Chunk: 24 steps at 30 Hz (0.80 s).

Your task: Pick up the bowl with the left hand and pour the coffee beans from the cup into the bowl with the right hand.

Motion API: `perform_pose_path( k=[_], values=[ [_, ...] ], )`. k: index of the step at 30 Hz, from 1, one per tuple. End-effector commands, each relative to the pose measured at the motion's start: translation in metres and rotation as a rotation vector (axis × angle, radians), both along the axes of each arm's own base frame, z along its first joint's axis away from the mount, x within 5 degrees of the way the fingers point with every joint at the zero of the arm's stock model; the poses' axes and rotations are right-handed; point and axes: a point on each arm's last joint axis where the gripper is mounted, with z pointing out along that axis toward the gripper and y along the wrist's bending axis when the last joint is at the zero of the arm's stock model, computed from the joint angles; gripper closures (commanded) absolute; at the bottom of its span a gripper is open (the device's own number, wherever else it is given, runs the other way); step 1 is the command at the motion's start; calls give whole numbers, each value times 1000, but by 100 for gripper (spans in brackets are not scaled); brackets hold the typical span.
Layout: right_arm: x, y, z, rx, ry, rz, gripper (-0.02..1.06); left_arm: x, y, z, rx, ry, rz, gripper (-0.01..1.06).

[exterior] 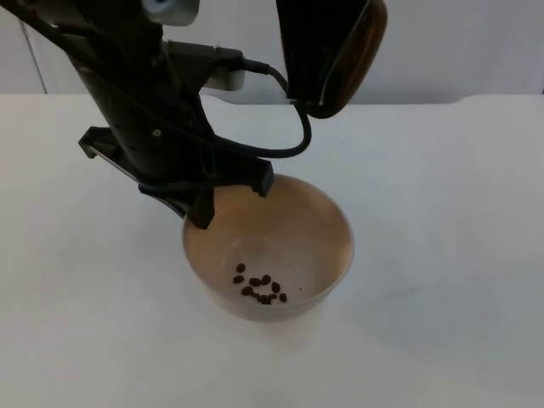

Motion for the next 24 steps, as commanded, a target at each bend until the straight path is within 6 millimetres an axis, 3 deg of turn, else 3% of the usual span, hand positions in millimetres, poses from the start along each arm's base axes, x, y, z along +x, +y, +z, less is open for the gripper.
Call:
perform_pose_path(
  k=[1, 24],
  values=[
    [-2, 2, 4, 2, -17, 14, 104, 0, -2, 1, -5, -4, 4, 105],
    [0, 2, 8, 65, -75, -23, 104, 0, -2, 1, -7, -7, 4, 105]
  ],
)
